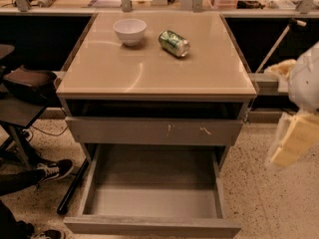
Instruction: Close middle drawer
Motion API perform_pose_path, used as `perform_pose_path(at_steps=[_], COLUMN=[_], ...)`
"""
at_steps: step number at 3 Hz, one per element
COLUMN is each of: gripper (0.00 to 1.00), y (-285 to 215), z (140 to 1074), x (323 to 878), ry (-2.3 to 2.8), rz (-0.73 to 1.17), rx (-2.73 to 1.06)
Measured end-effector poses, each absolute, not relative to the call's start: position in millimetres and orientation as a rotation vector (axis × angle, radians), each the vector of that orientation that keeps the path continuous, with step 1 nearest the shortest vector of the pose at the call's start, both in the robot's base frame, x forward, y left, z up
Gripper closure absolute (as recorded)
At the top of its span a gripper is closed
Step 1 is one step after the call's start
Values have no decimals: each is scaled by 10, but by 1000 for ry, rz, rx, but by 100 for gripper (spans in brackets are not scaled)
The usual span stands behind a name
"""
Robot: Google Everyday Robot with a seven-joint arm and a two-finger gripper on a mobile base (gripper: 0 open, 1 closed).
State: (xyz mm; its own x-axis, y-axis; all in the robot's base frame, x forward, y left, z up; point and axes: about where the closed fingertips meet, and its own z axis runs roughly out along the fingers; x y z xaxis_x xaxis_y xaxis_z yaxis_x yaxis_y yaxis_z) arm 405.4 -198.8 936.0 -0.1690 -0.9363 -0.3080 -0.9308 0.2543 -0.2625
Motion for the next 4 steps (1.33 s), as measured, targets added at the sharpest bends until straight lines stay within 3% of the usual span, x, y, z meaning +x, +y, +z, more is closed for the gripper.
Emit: perform_pose_path(at_steps=[2,3,4], gripper=[0,0,0], y=[-1538,-1420,-1422], z=[8371,7337,7337], x=[3590,3315,3314], ry=[2150,2275,2274], rz=[92,110,109], rx=[-1499,-1372,-1372])
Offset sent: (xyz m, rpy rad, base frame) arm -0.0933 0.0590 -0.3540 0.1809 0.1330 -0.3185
